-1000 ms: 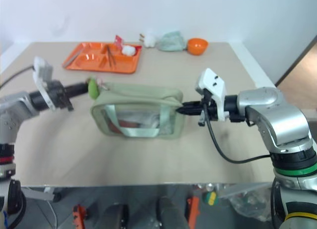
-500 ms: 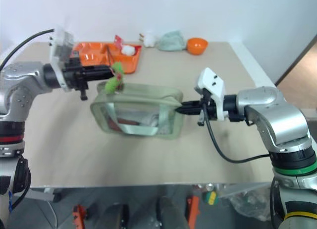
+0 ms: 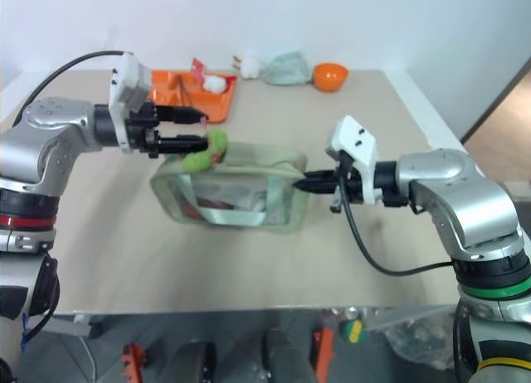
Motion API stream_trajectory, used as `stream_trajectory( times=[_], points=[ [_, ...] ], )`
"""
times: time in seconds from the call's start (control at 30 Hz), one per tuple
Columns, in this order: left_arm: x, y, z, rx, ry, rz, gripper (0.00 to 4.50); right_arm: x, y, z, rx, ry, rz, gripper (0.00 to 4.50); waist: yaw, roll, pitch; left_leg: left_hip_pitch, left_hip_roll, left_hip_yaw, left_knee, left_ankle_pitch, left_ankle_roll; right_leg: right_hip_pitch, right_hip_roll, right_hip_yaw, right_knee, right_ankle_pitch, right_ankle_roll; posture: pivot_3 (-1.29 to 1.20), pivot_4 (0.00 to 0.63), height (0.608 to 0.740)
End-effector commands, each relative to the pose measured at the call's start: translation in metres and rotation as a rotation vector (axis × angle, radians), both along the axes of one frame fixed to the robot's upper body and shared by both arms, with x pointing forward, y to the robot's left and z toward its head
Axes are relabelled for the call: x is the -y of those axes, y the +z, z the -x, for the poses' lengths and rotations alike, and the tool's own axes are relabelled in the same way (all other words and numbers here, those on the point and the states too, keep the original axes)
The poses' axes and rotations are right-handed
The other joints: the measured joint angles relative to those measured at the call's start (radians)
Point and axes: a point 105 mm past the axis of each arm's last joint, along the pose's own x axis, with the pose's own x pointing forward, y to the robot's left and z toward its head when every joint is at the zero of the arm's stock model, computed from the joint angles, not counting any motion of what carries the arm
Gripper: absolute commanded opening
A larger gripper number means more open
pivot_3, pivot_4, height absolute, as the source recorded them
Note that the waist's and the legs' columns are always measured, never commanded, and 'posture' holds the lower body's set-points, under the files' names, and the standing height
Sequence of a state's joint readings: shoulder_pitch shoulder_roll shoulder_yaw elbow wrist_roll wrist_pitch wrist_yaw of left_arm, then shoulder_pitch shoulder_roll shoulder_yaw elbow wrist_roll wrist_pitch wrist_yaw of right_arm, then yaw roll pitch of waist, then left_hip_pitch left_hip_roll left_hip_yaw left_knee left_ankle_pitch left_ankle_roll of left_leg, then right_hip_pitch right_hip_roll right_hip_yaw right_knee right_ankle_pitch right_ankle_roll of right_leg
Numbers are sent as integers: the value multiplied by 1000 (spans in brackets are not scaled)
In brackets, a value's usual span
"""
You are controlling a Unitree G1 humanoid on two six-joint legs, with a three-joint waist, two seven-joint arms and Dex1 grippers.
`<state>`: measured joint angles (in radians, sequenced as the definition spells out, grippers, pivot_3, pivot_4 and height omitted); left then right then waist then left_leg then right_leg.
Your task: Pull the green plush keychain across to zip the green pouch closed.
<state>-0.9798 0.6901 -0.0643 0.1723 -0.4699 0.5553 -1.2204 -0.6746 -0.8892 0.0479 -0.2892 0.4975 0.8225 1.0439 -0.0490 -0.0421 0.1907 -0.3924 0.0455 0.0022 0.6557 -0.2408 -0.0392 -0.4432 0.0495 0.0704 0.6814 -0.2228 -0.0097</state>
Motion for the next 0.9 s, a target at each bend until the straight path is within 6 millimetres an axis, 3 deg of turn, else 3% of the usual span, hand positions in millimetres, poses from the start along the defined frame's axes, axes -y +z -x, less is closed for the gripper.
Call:
stream_trajectory(
  times=[0.03, 0.4, 0.5, 0.63, 0.77, 0.9],
  points=[
    [-9, 19, 9, 71, 11, 13, 4419, -1, 11, 2, 52, 9, -8, 0, 0, 0, 0, 0, 0, 0, 0, 0, 0, 0, 0, 0, 0, 0, 0, 0, 150, 740],
    [-44, 33, 18, 60, 112, 68, 4419, -7, 10, 0, 53, 33, -13, 0, -2, 0, 0, 0, 0, 0, 0, 0, 0, 0, 0, 0, 0, 0, 0, 0, 150, 740],
    [-57, 53, 30, 53, 111, 204, 4419, -9, 9, -1, 51, 42, -15, 0, -3, 0, 0, 0, 1, 0, 0, 0, 0, 0, 1, 0, 0, 0, 0, 0, 150, 740],
    [-77, 64, 40, 18, 157, 323, 4419, -10, 9, 0, 48, 49, -15, 0, -4, 0, 0, 0, 1, 0, 0, 0, 0, 0, 1, 0, 0, 0, 0, 0, 150, 740],
    [-97, 32, 50, -67, 227, 258, 4419, -10, 7, -1, 43, 50, -16, 0, -13, 0, 0, 2, 2, 0, -1, 0, 0, 0, 1, 0, 1, 0, 0, 0, 150, 740],
    [-112, -24, 51, -173, 320, 113, 4419, -10, 6, -2, 36, 53, -16, 0, -17, 0, 0, 2, 2, 0, -1, 0, 0, 0, 1, 0, 1, 0, -1, 0, 150, 740]
  ],
)
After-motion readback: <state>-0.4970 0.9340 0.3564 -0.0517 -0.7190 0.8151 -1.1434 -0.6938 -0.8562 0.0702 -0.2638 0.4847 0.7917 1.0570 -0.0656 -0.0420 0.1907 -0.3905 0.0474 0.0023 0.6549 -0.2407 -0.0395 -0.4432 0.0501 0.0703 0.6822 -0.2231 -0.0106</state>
